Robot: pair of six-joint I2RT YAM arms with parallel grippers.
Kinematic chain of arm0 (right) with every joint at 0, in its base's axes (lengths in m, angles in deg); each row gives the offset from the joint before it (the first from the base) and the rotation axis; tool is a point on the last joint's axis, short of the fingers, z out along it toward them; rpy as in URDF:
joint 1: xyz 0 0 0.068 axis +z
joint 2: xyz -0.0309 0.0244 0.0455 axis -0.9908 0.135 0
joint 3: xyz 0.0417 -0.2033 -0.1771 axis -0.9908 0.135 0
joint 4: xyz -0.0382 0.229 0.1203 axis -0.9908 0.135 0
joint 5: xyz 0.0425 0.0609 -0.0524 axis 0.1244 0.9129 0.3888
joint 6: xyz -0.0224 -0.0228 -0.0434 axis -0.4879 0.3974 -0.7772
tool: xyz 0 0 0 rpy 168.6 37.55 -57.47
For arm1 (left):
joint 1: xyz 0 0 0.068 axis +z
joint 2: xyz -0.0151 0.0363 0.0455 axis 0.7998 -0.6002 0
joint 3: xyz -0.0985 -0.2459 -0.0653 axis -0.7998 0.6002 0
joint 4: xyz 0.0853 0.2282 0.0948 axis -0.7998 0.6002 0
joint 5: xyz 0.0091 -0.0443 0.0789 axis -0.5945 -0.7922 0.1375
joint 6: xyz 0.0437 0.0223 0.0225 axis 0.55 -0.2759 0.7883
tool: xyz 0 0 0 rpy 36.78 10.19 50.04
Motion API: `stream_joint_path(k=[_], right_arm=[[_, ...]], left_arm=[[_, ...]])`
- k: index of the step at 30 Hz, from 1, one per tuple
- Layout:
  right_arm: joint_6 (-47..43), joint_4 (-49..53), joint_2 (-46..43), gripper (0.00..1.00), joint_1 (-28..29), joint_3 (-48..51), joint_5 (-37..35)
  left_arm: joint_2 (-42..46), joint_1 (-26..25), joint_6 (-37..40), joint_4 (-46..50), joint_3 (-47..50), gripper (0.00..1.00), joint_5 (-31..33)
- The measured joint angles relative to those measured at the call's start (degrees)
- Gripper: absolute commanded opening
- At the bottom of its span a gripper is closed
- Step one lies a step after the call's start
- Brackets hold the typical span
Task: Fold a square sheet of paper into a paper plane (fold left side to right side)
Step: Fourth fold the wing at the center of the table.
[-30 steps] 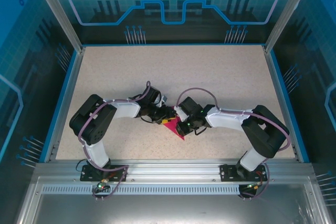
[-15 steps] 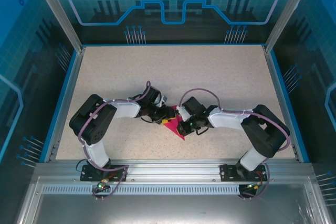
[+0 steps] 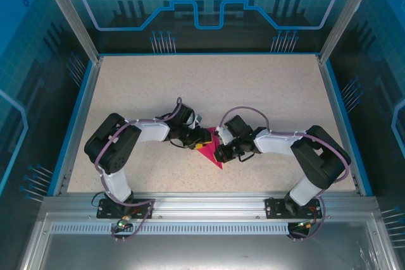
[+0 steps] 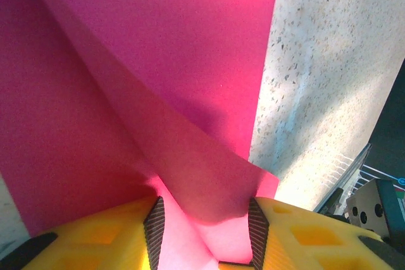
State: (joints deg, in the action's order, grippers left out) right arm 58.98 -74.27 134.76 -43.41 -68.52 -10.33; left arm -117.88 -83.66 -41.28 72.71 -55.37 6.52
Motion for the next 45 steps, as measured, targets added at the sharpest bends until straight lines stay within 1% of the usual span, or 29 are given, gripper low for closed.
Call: stream_joint_path(k=[5,10,13,18,26,28,30,35,40,43,45], right_arm=[[0.11,-0.17,-1.05,0.23,-0.68,0.17,1.97],[-0.24,0.07,-4.94,0.39,-2.86,0.33,3.87],[-0.20,0.02,-6.32,0.41,-5.03,0.33,5.20],[0.66,-0.39,-5.79,0.40,-7.76,0.28,7.06],[3.65,-4.85,-0.04,0.39,-8.13,-0.24,10.69],[4.24,-5.88,1.03,0.38,-8.13,-0.33,11.50],[4.76,-6.62,1.64,0.33,-8.13,-0.37,11.98],[5.46,-7.48,3.34,0.21,-8.11,-0.72,12.83],[5.20,-7.32,4.17,0.05,-8.13,-0.98,12.79],[5.01,-6.73,4.17,0.02,-8.11,-1.22,12.35],[4.72,-5.99,4.17,0.02,-8.11,-1.53,11.69]], left_arm=[[-0.11,0.00,0.02,0.07,-0.11,0.43,0.00],[-0.26,0.00,0.02,0.31,-0.42,0.43,0.00],[-0.26,0.00,0.04,0.33,-0.42,0.43,0.00],[-0.26,0.00,0.07,0.33,-0.42,0.43,0.00],[-0.26,0.00,0.13,0.33,-0.42,0.43,0.02],[-0.26,0.00,0.13,0.33,-0.42,0.43,0.00],[-0.26,0.00,0.13,0.33,-0.42,0.43,0.02],[-0.26,0.00,0.13,0.33,-0.42,0.43,0.02],[-0.26,0.00,0.15,0.35,-0.42,0.43,0.02],[-0.26,0.00,0.15,0.35,-0.42,0.43,0.02],[-0.26,0.00,0.15,0.35,-0.42,0.43,0.02]])
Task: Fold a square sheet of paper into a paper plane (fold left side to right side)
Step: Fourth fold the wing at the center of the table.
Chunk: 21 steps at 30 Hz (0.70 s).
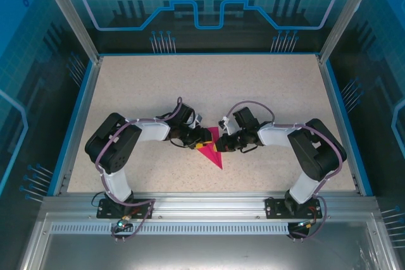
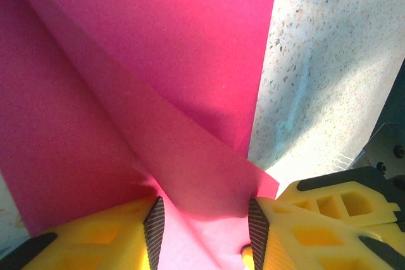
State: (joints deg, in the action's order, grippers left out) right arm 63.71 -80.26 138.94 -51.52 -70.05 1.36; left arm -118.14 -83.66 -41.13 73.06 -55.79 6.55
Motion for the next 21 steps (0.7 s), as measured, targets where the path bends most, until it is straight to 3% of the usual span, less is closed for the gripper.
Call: stream_joint_path(k=[21], right_arm=[[-2.97,5.49,0.24,0.02,-0.02,-2.10,-5.60]], left_arm=[[0.00,0.00,0.02,0.00,0.00,0.43,0.00]])
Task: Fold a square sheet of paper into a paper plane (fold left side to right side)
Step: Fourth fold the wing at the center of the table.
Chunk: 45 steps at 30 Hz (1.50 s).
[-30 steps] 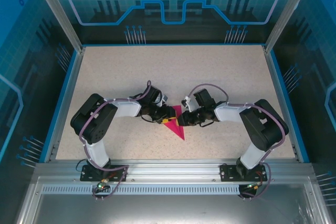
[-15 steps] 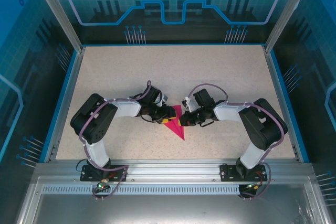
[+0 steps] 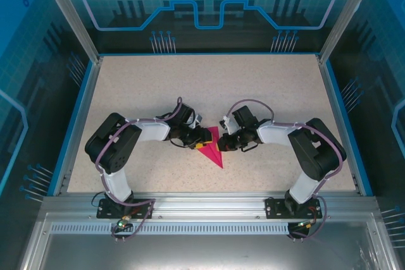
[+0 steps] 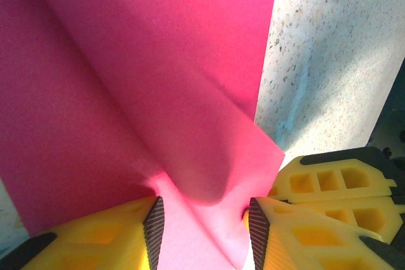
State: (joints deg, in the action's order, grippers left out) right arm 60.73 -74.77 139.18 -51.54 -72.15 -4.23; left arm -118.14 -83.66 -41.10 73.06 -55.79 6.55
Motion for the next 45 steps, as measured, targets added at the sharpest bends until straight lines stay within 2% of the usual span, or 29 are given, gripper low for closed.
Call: stream_joint_path(k=[25,28,32,37,45], right_arm=[[-1.33,3.45,1.99,0.03,0.02,-1.81,-2.56],[-1.33,3.85,2.36,0.03,0.07,-2.23,-2.56],[-1.33,4.55,2.56,0.03,0.13,-2.62,-2.78],[-1.33,4.70,2.56,0.03,0.17,-2.64,-2.91],[-1.53,5.88,2.64,0.03,0.55,-3.39,-3.80]], left_arm=[[0.17,0.00,0.26,0.24,0.00,0.43,0.07],[1.11,-0.02,0.70,1.97,0.00,0.43,1.53],[4.22,0.00,1.79,5.35,0.00,0.35,3.34],[5.31,-0.02,2.86,6.51,-2.01,0.22,2.54],[-0.72,-0.83,3.04,6.47,-8.02,0.18,-0.13]])
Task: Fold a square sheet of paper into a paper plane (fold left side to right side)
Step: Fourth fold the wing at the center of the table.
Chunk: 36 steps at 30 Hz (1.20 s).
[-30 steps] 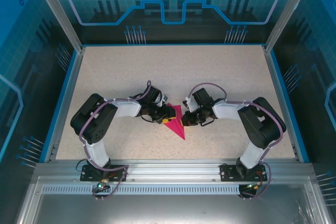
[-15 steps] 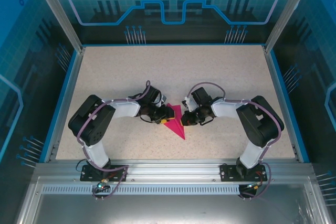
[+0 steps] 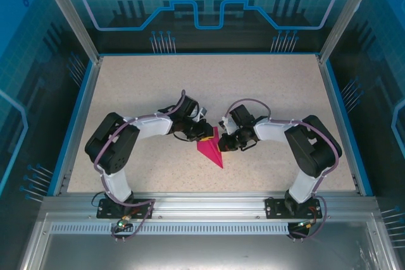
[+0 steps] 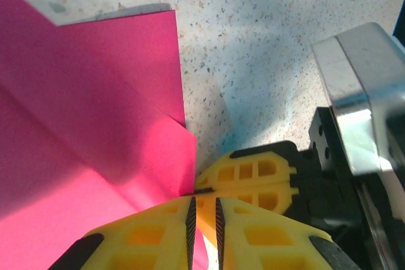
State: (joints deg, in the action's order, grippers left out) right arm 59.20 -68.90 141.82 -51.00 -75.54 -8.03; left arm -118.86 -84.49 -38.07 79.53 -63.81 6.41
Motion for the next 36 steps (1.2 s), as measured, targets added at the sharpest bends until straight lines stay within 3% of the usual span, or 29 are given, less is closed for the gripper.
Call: stream_joint_path(k=[26,33,36], right_arm=[[-1.51,2.27,0.39,0.05,0.66,-1.46,-1.31],[-1.70,4.15,-3.56,0.29,0.31,-1.29,-1.77],[-1.60,4.76,-8.20,0.32,-0.33,-0.96,-1.29]], left_arm=[[-6.43,-0.15,1.99,1.70,-2.14,0.16,1.22],[-6.43,-0.15,1.97,1.40,-1.92,0.16,1.44],[-6.40,-0.15,1.97,1.18,-1.75,0.15,1.44]])
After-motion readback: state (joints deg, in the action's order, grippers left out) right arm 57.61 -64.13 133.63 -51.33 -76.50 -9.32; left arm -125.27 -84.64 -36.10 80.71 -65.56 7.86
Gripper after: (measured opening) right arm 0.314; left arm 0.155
